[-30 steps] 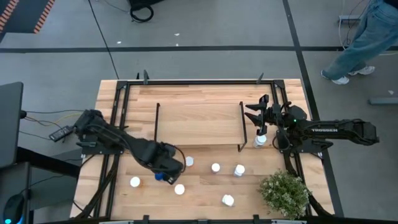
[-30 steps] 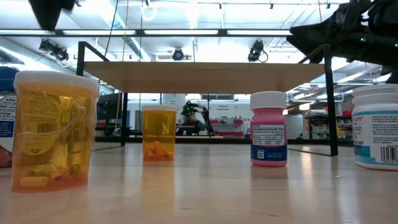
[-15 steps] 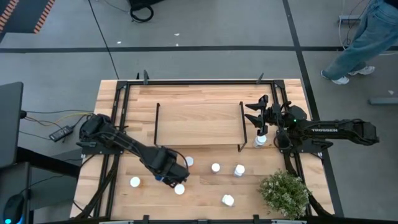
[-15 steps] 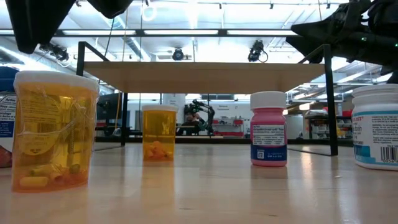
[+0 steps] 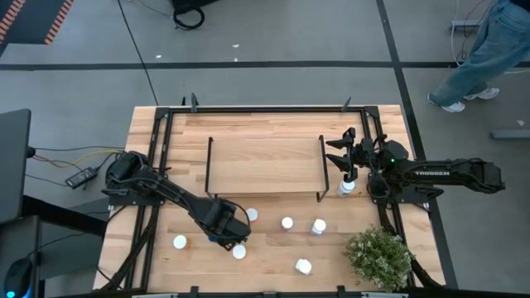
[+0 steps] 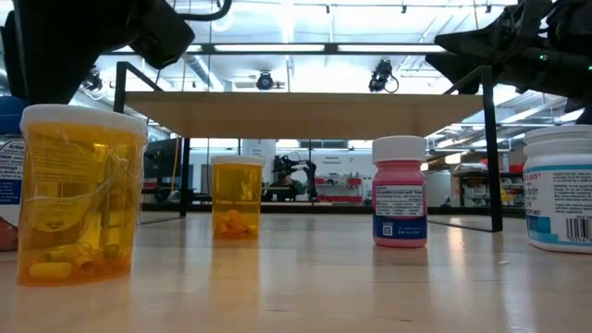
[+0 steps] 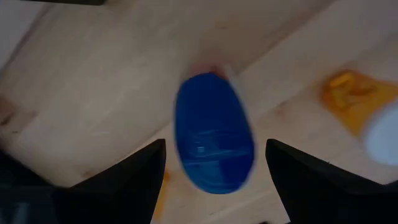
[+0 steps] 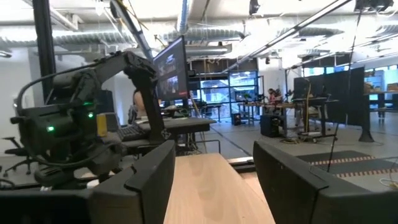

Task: Pick and place medicine bottles onto shelf by color
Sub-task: Put the blue medicine bottle on the shelf

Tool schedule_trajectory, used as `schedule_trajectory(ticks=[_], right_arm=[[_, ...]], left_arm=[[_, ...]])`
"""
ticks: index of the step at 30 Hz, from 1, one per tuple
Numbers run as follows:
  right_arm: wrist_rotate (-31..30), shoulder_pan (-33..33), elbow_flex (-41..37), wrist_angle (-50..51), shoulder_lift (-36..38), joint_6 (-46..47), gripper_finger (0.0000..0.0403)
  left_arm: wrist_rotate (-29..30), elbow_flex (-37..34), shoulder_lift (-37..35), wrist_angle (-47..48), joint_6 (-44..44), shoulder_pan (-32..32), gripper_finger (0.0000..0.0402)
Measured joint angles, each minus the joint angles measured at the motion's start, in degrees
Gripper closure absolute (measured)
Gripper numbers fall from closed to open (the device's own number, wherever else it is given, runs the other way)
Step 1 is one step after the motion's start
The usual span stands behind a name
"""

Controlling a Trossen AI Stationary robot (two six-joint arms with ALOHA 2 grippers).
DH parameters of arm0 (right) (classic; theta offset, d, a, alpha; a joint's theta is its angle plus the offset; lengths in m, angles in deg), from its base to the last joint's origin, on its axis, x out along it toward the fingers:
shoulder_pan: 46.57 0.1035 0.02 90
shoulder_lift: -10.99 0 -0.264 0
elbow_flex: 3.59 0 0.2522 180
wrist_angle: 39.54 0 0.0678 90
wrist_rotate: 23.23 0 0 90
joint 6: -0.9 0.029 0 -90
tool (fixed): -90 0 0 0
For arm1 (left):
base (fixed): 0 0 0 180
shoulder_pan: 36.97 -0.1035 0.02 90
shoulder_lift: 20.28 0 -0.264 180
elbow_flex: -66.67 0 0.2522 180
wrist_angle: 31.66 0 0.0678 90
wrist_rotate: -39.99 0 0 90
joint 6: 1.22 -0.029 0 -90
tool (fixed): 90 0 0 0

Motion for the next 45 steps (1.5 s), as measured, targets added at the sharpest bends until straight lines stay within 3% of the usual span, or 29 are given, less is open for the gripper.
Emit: schedule_trajectory(ticks=[21, 31, 39, 45], right_arm=[[0.2, 0.0, 0.0, 0.1, 0.0, 0.8, 0.0177], [0.2, 0.0, 0.0, 0.1, 0.0, 0.8, 0.0177], [0.2, 0.0, 0.0, 0.1, 0.0, 2.6, 0.0177], [0.2, 0.0, 0.0, 0.3, 0.0, 3.8, 0.0177]], left_arm=[[-1.4, -5.2, 0.0, -5.0, -2.7, -1.2, 0.0121], [-2.0, -5.2, 0.0, -7.5, -4.6, -2.3, 0.0215], [-6.5, -5.1, -1.7, -7.8, -6.5, -5.1, 0.0212], [-7.2, 2.0, -4.3, -4.4, -8.2, -7.9, 0.0181]])
